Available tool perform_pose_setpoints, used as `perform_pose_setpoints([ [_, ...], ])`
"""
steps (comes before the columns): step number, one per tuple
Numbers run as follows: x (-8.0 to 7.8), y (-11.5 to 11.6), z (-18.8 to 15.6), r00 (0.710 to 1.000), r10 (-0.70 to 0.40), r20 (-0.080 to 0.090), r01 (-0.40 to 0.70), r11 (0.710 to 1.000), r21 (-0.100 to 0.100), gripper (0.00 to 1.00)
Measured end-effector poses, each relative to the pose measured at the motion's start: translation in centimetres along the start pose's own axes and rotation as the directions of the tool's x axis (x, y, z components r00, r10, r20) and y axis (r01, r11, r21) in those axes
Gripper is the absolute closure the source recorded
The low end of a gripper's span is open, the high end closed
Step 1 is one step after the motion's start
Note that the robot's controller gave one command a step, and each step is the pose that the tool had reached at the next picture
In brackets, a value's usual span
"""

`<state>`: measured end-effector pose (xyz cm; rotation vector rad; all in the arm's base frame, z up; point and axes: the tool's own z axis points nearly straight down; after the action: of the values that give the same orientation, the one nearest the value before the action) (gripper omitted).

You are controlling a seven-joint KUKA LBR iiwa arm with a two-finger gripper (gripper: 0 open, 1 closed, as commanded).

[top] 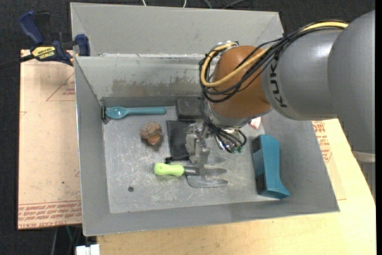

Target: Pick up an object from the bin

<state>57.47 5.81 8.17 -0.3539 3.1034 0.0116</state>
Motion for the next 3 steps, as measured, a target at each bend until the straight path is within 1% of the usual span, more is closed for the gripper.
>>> perform_pose_setpoints([
  [1, 0.7, 0.0, -5.4, 1.000, -0.013, -0.007, 0.013, 1.000, -0.002, 1.00],
  [2, -1.3, -3.2, -4.7, 0.976, -0.217, 0.007, 0.217, 0.976, 0.001, 1.00],
  [3, 3.2, -2.4, -1.7, 0.942, -0.335, 0.003, 0.335, 0.942, -0.002, 1.00],
])
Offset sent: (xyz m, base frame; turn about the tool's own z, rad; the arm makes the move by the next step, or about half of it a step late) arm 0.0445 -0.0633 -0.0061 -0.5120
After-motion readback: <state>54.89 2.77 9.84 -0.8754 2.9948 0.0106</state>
